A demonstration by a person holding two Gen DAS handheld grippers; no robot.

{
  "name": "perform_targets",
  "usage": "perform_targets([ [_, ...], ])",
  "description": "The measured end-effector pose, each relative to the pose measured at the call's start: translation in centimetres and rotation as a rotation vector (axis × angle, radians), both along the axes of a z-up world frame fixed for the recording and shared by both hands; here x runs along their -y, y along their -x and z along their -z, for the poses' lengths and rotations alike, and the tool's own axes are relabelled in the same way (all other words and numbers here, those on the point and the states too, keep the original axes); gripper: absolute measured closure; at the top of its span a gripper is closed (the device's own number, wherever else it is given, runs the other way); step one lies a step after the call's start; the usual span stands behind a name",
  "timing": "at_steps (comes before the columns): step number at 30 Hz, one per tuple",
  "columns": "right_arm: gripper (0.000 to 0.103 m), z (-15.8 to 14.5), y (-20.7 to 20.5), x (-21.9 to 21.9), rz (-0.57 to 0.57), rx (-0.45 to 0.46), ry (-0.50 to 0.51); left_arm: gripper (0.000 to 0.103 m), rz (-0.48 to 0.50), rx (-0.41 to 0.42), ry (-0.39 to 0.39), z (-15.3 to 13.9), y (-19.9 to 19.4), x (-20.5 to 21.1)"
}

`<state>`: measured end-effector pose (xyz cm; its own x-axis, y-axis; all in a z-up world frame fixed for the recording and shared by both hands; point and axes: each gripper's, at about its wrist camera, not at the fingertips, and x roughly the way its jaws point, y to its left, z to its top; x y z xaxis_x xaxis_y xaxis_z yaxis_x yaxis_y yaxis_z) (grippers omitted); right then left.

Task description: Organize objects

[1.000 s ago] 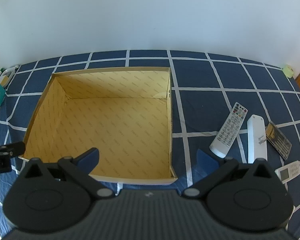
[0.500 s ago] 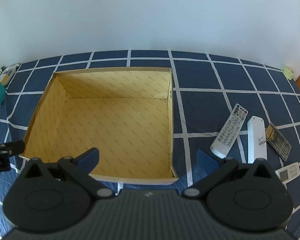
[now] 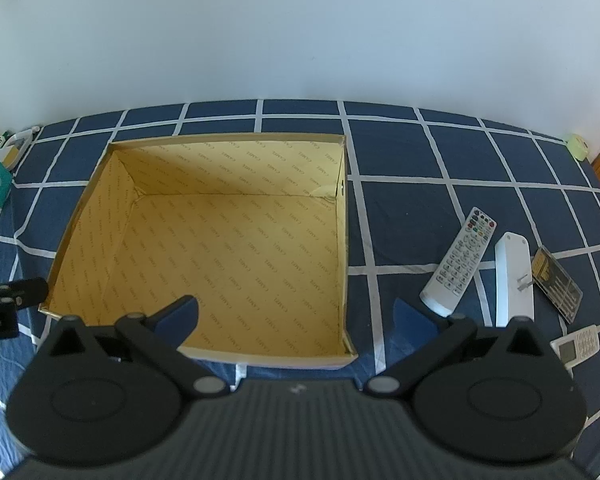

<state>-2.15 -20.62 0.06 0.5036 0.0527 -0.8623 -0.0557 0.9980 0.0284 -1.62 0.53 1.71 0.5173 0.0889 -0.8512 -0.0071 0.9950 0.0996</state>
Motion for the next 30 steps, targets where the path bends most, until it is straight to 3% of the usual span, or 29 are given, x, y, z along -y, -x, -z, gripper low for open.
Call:
perform_targets([
  [30, 0.0, -0.02, 0.09, -0.11, -0.019, 0.002, -0.002, 0.0, 0.007, 0.008, 0.002, -0.36, 0.13, 0.11],
])
